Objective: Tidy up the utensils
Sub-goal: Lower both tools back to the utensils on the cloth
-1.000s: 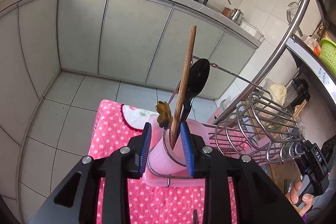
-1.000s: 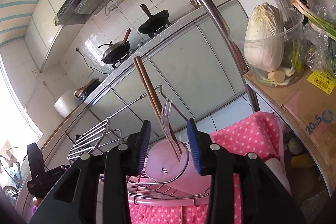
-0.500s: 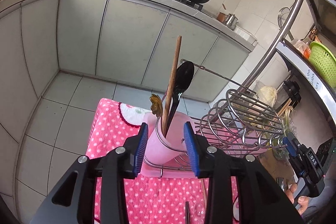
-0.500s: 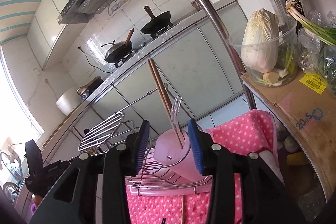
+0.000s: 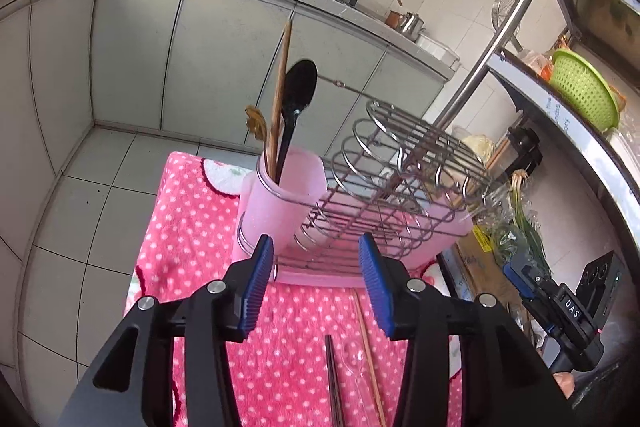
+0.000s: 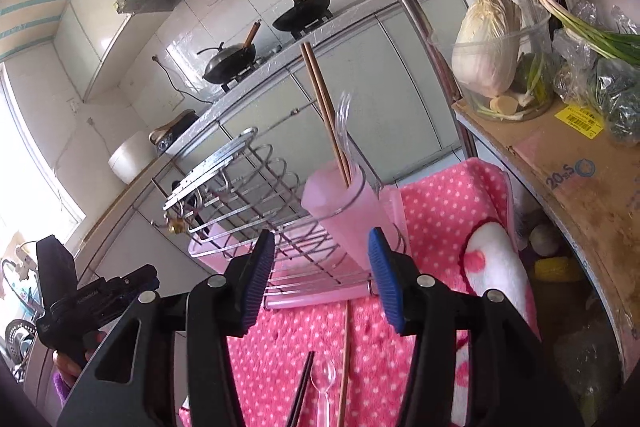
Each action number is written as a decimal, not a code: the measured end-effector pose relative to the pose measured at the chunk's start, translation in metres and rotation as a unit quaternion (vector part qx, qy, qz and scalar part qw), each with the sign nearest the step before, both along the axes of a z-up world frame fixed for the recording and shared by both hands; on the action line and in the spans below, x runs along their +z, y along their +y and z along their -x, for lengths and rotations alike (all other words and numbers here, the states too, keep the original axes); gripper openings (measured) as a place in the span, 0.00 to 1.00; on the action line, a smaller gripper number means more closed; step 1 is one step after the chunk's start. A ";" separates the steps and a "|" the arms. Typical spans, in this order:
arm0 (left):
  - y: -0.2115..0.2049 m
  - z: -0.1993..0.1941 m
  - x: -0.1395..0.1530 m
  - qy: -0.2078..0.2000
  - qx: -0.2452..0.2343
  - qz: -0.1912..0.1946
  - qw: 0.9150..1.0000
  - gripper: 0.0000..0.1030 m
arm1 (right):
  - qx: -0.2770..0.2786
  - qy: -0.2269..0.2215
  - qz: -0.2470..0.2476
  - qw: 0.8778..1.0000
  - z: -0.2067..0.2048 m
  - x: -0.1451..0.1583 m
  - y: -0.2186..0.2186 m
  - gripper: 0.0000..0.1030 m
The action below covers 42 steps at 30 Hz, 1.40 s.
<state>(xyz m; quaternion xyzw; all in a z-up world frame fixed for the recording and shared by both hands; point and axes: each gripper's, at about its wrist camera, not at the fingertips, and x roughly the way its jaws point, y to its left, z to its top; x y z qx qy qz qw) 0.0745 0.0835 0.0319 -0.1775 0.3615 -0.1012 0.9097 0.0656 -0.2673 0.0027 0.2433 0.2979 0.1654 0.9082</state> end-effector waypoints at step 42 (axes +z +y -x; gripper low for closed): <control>-0.109 -0.042 -0.174 0.274 -0.092 -0.023 0.957 0.06 | 0.076 0.153 0.026 0.985 0.004 -0.082 0.033 0.48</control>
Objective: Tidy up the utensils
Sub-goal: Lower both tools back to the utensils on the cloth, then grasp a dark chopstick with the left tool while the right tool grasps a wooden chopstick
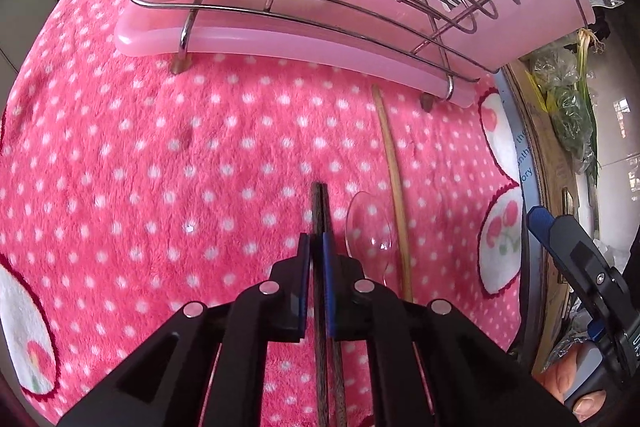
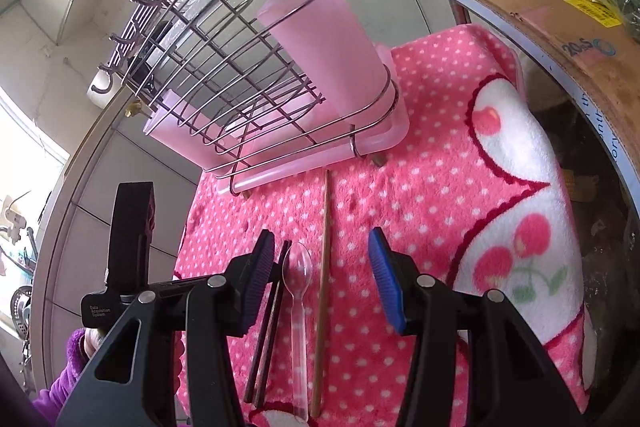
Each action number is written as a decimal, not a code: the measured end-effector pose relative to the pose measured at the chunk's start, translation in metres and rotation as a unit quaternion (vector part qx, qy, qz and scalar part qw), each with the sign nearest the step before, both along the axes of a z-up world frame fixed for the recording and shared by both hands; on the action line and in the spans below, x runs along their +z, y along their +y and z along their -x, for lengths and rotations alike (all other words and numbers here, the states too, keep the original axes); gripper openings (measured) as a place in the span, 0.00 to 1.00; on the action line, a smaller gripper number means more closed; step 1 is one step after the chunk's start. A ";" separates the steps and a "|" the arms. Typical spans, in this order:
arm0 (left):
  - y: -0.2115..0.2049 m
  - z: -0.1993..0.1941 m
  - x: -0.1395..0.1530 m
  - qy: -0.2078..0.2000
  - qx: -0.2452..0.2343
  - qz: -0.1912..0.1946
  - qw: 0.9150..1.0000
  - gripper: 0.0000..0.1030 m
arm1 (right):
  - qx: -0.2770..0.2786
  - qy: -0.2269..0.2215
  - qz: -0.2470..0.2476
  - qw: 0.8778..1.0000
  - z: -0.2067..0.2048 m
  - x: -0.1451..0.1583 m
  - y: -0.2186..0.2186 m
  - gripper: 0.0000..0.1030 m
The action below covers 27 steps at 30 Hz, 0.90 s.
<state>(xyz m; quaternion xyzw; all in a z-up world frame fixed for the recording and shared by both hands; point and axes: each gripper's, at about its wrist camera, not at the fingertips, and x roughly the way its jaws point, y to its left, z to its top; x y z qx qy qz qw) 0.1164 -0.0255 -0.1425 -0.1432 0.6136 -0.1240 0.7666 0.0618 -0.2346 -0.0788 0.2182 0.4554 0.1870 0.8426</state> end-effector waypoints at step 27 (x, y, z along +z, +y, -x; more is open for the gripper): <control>0.083 -0.002 0.005 0.003 0.056 -0.049 0.997 0.06 | 0.048 0.061 0.049 0.996 -0.044 -0.023 0.037 0.48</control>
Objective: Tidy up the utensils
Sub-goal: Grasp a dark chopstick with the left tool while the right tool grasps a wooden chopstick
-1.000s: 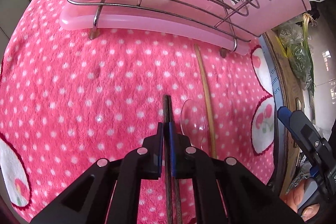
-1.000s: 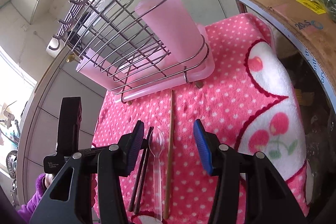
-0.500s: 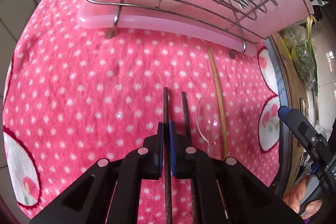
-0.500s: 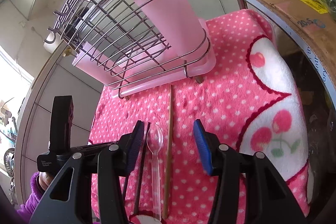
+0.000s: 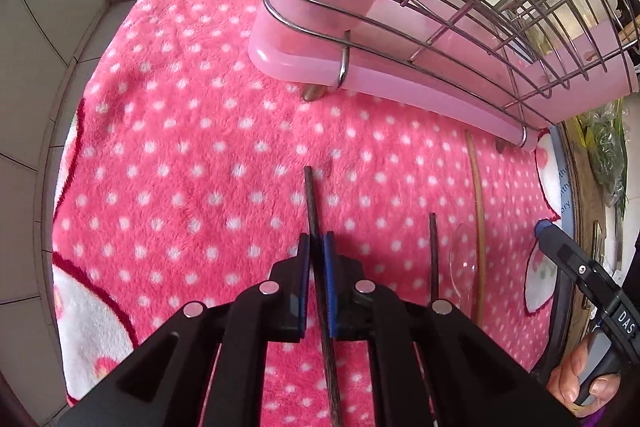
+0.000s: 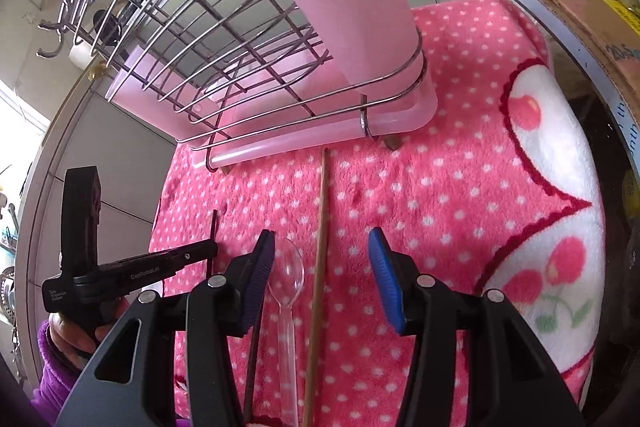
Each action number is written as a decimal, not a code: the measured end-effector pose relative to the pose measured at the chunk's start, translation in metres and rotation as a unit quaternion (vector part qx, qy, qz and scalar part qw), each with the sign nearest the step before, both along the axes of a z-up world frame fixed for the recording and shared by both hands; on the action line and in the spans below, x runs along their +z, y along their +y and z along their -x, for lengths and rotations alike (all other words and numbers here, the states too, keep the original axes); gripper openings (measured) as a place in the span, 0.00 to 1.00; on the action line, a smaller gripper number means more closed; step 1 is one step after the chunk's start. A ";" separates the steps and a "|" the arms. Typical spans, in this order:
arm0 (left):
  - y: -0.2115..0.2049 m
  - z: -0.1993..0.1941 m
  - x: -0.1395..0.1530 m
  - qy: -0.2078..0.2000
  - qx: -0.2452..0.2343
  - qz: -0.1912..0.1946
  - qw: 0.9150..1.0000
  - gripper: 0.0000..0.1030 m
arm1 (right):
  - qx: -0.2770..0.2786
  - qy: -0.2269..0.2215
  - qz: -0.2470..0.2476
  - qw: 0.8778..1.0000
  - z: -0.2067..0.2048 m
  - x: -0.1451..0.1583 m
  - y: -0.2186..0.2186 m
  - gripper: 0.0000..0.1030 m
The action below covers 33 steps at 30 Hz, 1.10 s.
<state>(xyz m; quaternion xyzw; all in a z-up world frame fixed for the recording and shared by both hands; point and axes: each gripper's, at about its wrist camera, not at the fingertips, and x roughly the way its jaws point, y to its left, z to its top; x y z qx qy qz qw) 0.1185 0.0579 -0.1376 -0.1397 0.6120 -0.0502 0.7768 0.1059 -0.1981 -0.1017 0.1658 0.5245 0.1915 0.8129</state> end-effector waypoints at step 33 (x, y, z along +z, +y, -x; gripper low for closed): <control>0.023 -0.027 0.008 0.008 0.005 0.002 1.000 0.09 | -0.006 0.034 0.106 0.994 -0.015 -0.025 0.022 0.07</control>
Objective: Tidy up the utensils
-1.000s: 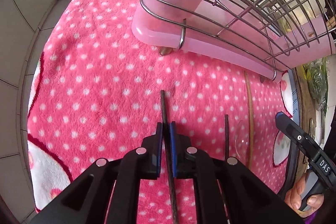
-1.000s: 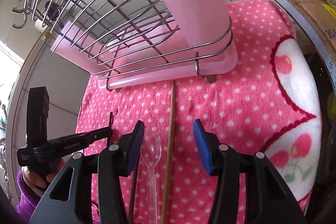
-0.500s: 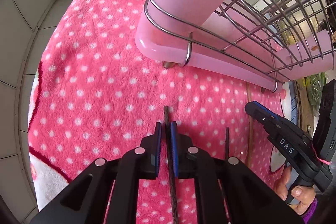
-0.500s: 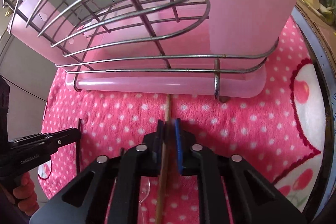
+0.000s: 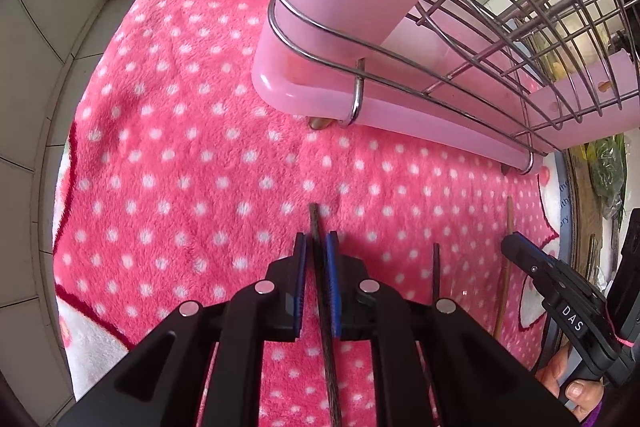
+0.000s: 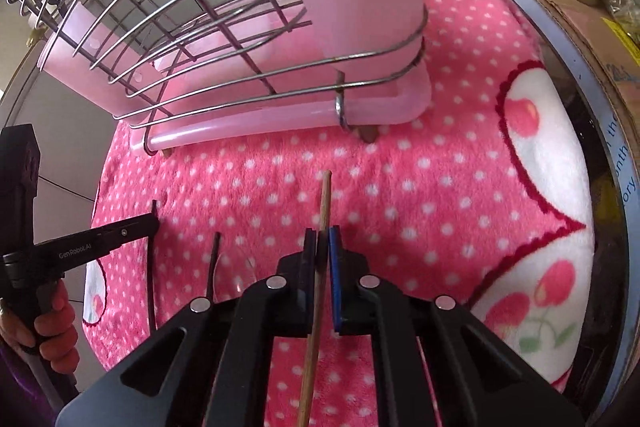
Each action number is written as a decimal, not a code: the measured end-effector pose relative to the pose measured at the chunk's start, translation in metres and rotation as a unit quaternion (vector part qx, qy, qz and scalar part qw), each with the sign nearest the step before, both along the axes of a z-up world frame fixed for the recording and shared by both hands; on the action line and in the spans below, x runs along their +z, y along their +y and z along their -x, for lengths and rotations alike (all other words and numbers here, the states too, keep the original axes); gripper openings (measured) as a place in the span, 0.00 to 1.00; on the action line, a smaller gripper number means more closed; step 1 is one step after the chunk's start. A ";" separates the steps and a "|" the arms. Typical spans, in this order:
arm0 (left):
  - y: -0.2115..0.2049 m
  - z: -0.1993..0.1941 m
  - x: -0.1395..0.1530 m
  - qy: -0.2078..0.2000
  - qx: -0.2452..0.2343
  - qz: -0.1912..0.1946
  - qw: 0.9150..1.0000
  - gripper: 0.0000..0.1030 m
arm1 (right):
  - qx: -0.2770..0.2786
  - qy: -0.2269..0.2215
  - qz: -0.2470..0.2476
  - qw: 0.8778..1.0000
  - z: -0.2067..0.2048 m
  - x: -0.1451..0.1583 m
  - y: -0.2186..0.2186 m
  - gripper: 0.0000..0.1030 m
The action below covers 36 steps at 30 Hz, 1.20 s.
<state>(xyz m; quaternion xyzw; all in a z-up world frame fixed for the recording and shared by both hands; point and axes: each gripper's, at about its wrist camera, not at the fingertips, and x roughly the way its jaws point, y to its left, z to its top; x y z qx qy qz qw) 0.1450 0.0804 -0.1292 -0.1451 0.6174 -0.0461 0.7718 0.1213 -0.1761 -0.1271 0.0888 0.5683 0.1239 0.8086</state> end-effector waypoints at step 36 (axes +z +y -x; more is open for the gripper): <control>-0.041 0.034 0.033 -0.080 -0.025 -0.004 0.996 0.05 | -0.019 -0.030 -0.061 0.997 0.017 0.022 -0.040 0.06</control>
